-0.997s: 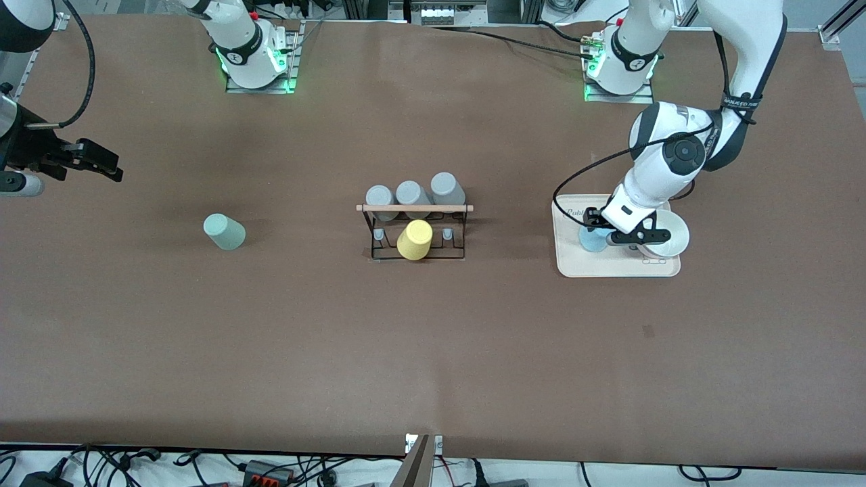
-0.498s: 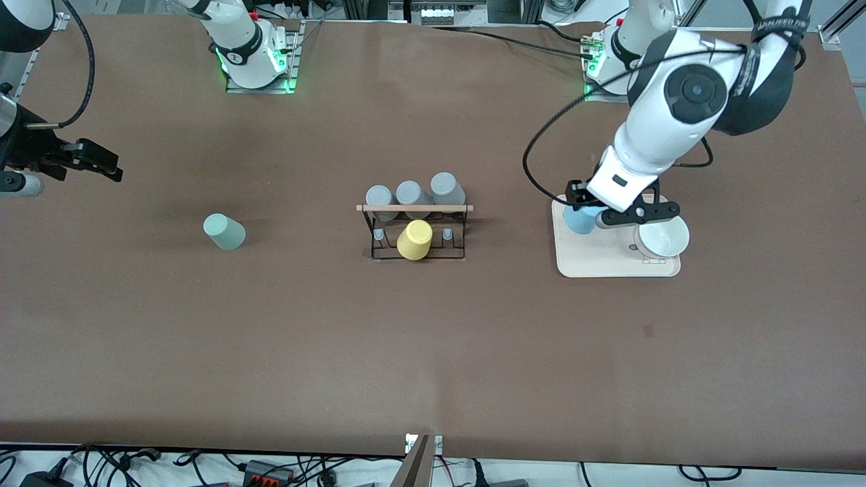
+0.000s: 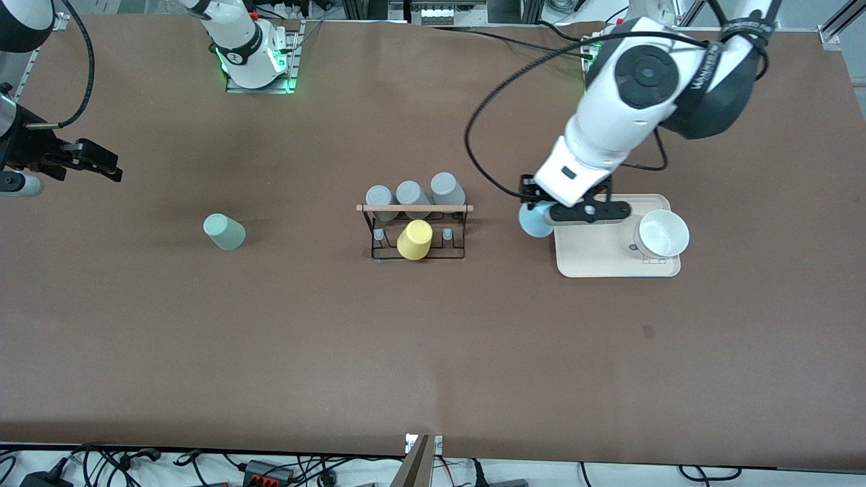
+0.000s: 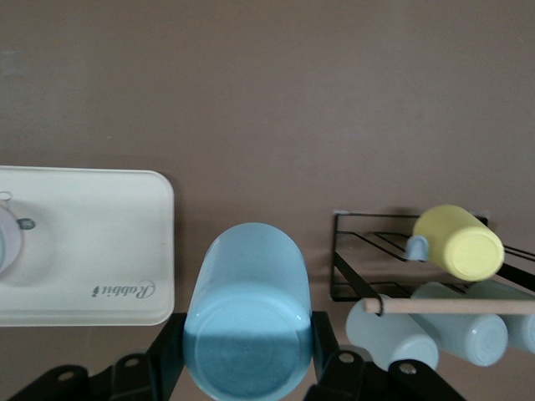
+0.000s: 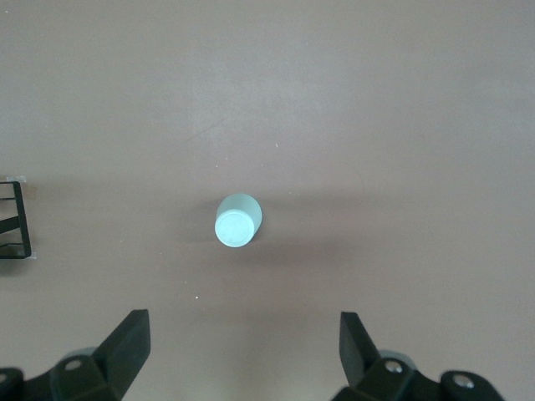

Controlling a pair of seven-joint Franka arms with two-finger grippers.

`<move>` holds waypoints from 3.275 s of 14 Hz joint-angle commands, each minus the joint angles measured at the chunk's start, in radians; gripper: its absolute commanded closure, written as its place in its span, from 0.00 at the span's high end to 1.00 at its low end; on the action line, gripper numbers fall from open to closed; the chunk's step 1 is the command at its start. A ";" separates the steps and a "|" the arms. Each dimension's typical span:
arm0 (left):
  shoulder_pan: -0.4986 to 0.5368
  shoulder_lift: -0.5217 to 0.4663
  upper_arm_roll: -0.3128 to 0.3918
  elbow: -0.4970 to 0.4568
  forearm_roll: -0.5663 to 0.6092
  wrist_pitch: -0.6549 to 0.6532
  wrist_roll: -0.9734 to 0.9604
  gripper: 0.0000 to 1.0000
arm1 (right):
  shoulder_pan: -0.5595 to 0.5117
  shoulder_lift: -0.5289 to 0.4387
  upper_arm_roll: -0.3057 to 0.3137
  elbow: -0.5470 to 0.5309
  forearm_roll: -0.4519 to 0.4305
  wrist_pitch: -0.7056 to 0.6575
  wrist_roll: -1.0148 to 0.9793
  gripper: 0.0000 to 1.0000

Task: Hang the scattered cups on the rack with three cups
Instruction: 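Lift the light blue cup and carry it to the rack, then lower the light blue cup onto the rack peg beside the yellow cup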

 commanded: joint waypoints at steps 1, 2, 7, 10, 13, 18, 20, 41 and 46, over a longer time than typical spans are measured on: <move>-0.091 0.088 0.004 0.103 0.075 -0.033 -0.073 0.08 | -0.006 -0.003 0.001 -0.002 0.005 0.004 -0.016 1.00; -0.125 0.116 0.009 0.131 0.091 -0.034 -0.096 0.08 | -0.006 -0.003 0.001 -0.002 0.005 0.005 -0.016 1.00; -0.175 0.212 0.030 0.255 0.091 -0.034 -0.117 0.07 | -0.004 -0.001 0.001 -0.003 0.005 0.021 -0.016 1.00; -0.270 0.266 0.137 0.329 0.088 -0.034 -0.117 0.07 | -0.007 -0.009 -0.001 -0.011 0.007 0.025 -0.014 1.00; -0.288 0.304 0.145 0.370 0.088 -0.034 -0.120 0.07 | -0.012 -0.009 -0.001 -0.022 0.007 0.044 -0.016 1.00; -0.344 0.337 0.153 0.389 0.089 -0.028 -0.150 0.07 | -0.012 -0.010 -0.001 -0.025 0.007 0.048 -0.014 1.00; -0.349 0.344 0.153 0.390 0.089 -0.027 -0.151 0.07 | -0.012 -0.010 -0.001 -0.025 0.007 0.048 -0.014 1.00; -0.416 0.401 0.178 0.375 0.152 0.007 -0.197 0.22 | -0.015 -0.001 -0.001 -0.028 0.007 0.048 -0.016 1.00; -0.416 0.409 0.178 0.375 0.158 0.007 -0.197 0.99 | -0.015 -0.001 -0.001 -0.028 0.007 0.048 -0.016 1.00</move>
